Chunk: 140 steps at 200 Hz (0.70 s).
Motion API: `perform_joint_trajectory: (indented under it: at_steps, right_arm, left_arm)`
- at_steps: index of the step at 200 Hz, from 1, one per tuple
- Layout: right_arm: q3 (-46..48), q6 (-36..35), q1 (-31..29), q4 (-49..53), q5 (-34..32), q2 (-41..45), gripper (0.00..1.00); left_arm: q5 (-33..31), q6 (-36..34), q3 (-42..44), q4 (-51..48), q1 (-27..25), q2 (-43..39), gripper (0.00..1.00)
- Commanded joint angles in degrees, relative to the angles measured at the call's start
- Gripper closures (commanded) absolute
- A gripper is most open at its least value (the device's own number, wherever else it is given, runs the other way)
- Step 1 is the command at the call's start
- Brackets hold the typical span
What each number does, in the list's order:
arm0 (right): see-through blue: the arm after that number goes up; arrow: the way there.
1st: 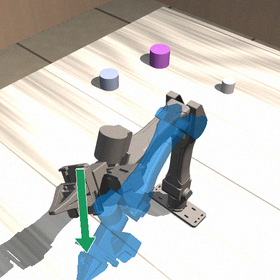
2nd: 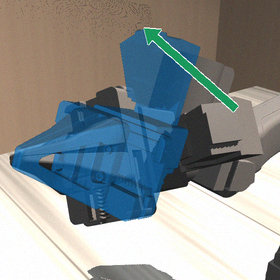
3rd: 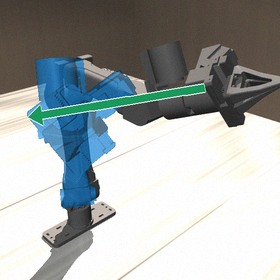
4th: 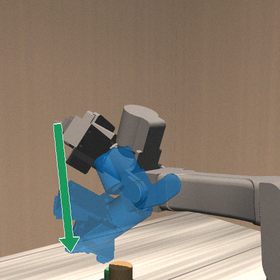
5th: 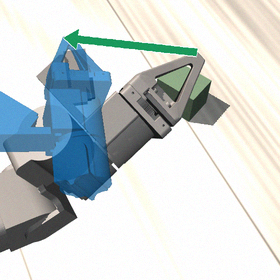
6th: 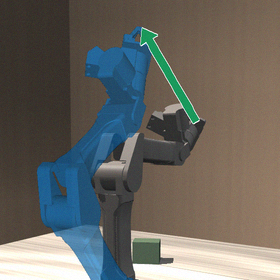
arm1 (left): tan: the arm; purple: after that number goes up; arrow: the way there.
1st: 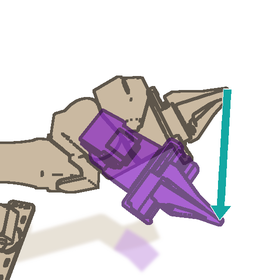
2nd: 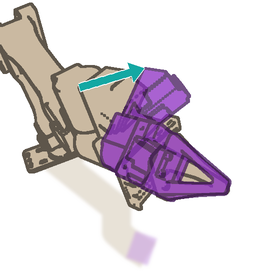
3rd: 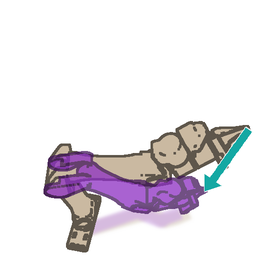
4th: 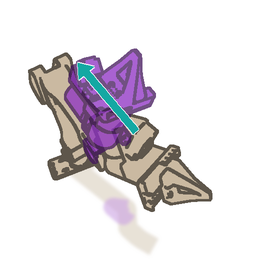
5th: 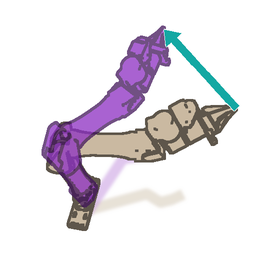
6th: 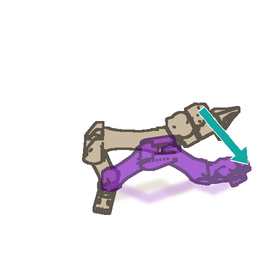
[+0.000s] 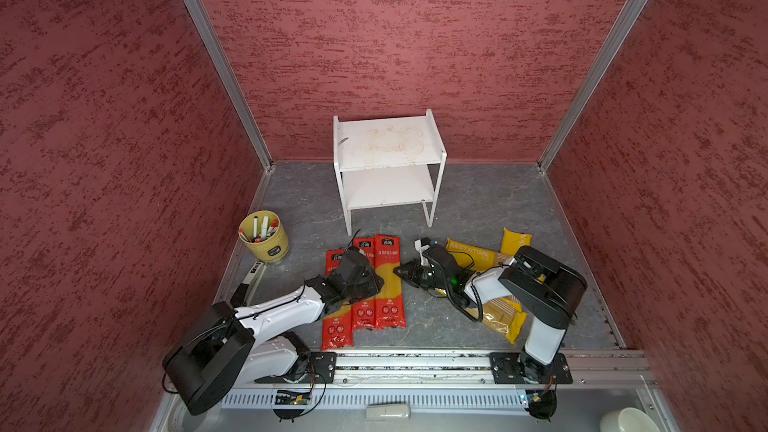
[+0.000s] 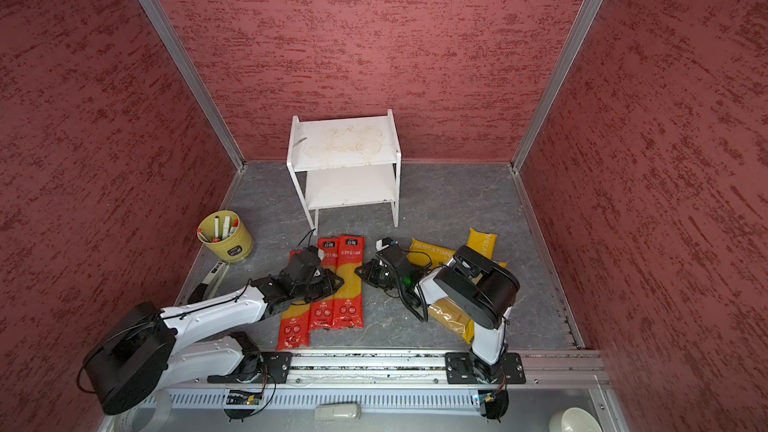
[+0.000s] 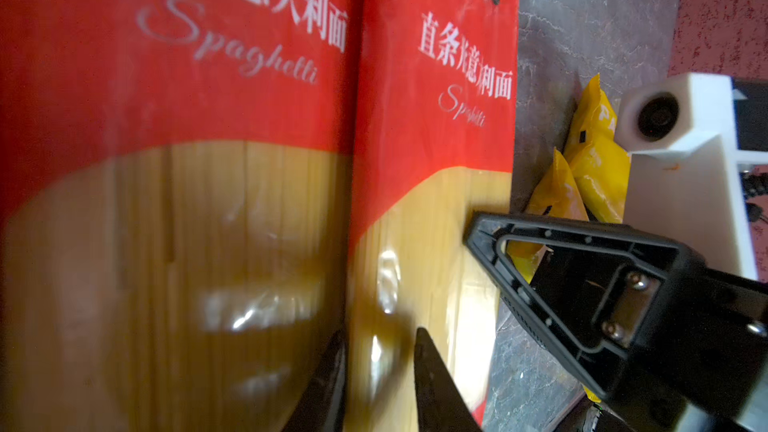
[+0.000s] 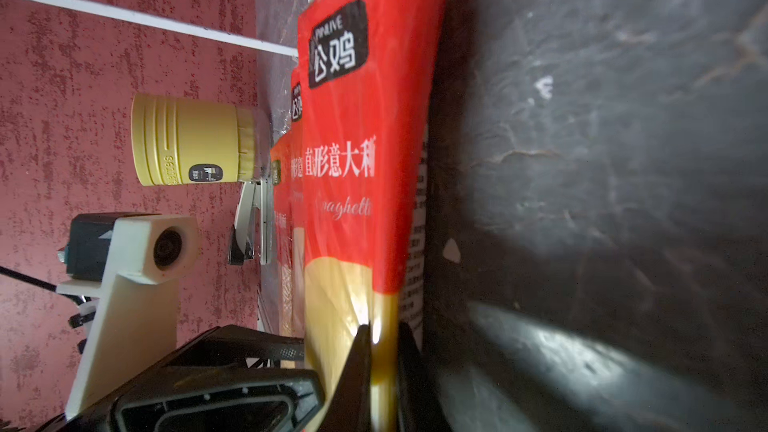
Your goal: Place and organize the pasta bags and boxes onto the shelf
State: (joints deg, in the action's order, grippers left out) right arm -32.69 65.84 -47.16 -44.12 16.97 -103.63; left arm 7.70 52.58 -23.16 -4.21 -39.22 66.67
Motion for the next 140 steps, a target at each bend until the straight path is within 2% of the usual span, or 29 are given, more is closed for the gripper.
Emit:
perform_joint_trajectory:
  at_steps: [1,41,75,106,140]
  right_arm:
    - [0.54,-2.25,-0.7,-7.08,0.35,4.07,0.94]
    - [1.26,-5.09,-0.73,-10.05,0.38,7.87,0.98]
    - [1.49,-11.37,-0.74,-11.73,2.09,13.37,1.0]
    - [2.13,-17.63,-0.74,-13.46,3.33,18.13,1.0]
    - [3.12,-19.98,-0.74,-21.5,7.06,20.06,1.0]
  left_arm:
    - [1.72,-2.8,-0.91,-3.11,2.4,-4.6,0.63]
    - [7.16,-7.21,-3.55,-10.92,9.28,-14.37,0.53]
    - [14.61,-11.05,-6.85,-13.88,14.7,-20.39,0.36]
    - [21.19,-12.08,-6.2,-10.2,17.95,-23.0,0.29]
    - [26.74,-9.79,-3.33,-2.1,19.53,-25.38,0.25]
